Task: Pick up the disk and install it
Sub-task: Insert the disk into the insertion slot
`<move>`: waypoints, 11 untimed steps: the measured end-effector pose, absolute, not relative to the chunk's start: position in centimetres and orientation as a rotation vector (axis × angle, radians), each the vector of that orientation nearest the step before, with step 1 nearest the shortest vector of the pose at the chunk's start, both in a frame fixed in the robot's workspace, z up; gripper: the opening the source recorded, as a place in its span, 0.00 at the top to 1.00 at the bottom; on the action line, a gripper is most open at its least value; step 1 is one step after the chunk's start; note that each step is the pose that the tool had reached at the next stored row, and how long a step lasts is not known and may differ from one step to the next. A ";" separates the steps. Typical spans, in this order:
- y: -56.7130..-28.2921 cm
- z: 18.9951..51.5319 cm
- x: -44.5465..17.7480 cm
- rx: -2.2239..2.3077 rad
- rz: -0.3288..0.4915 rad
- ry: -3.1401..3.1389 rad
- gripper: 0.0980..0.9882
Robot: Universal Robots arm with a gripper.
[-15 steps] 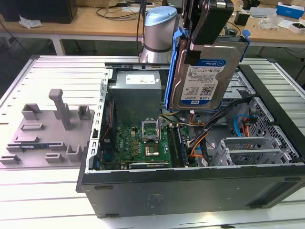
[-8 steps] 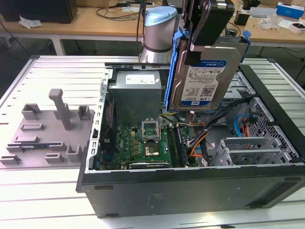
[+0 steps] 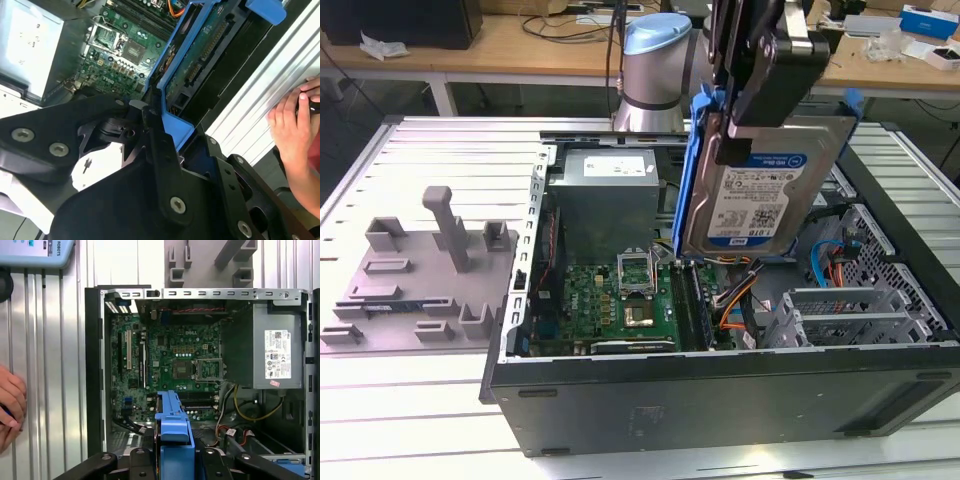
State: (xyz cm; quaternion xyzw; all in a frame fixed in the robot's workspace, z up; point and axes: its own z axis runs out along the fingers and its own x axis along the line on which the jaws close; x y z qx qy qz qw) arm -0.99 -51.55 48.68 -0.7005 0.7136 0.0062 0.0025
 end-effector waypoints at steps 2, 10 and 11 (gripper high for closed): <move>-51.9 48.6 -0.8 -2.196 0.020 2.239 0.70; -53.4 48.3 0.7 -2.196 0.020 2.239 0.70; -53.5 48.2 1.0 -2.196 0.020 2.239 0.70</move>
